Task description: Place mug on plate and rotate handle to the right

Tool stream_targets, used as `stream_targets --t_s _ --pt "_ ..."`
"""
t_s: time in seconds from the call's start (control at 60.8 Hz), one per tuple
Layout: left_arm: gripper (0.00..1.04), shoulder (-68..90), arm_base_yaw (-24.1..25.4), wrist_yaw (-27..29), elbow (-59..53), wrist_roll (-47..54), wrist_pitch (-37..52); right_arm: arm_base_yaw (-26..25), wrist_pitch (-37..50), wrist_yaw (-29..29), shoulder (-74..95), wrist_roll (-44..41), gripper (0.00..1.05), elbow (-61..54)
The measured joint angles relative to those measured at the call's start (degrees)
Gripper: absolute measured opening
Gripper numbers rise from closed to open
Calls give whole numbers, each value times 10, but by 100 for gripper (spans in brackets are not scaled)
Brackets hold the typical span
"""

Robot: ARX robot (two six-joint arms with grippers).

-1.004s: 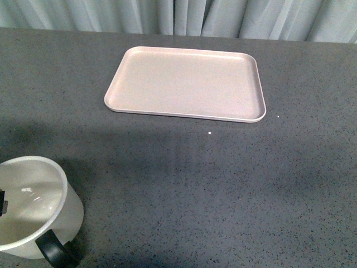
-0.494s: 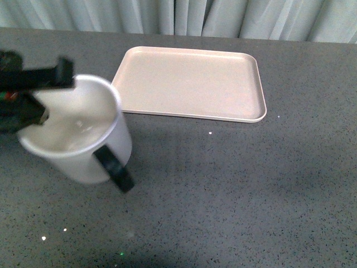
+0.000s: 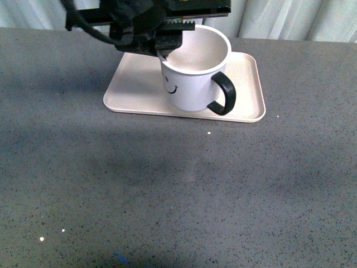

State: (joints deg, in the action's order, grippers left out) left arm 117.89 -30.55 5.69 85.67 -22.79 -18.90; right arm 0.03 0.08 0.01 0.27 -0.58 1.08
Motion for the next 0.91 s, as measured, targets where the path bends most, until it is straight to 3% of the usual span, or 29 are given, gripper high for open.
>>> stream_targets --t_s 0.23,0.576,0.774,0.905 --pt "2 89 -1 7 104 -19 -35 0 0 0 0 0 96 0" --pt "2 137 -2 11 145 -28 -58 0 0 0 0 0 95 0" --pt "29 138 -3 2 145 -30 -53 0 0 0 0 0 95 0" --pt "55 111 -3 1 115 -30 -14 0 0 0 0 0 96 0"
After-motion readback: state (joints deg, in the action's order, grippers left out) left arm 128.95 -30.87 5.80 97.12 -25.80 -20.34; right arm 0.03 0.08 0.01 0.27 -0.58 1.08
